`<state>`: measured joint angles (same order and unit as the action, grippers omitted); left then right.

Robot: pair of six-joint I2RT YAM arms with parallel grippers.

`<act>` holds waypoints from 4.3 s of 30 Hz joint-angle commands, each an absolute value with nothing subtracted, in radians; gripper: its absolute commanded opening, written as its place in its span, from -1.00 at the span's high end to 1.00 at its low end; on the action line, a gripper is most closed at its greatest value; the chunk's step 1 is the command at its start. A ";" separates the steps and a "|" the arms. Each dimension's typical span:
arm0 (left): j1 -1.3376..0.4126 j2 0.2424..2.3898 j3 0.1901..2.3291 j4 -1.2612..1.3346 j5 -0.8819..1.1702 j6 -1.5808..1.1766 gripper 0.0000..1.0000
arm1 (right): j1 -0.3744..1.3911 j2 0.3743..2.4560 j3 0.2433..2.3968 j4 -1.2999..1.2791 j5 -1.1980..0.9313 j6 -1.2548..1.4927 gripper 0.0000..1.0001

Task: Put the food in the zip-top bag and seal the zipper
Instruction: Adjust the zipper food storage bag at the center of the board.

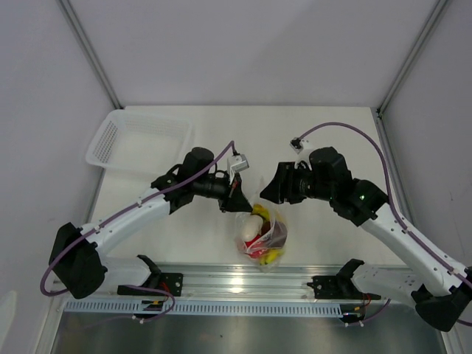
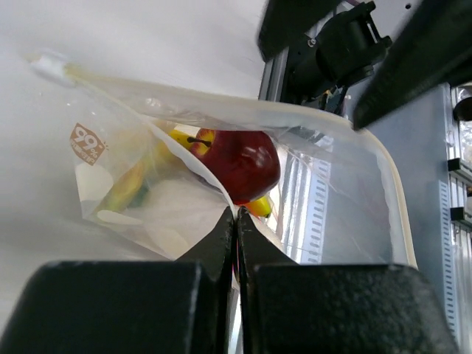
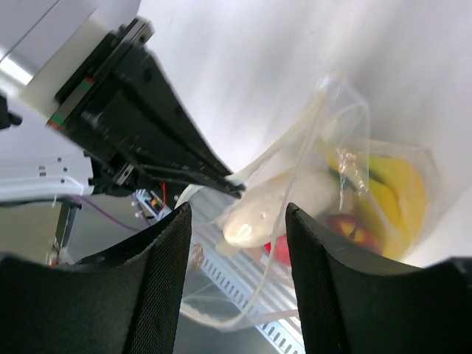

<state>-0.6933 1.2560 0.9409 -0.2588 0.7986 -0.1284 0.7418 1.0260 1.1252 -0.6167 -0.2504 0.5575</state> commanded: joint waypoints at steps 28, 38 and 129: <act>-0.692 1.244 1.019 -0.143 0.911 -0.187 0.76 | 0.690 1.296 1.319 -0.802 -0.071 0.690 1.00; -0.798 1.215 1.086 -0.178 0.568 -0.287 -0.36 | 0.696 1.235 1.325 -0.788 0.038 0.833 1.00; -0.764 1.121 0.896 -0.221 0.646 -0.302 0.99 | 0.437 0.931 1.049 -0.487 -0.514 0.456 -0.15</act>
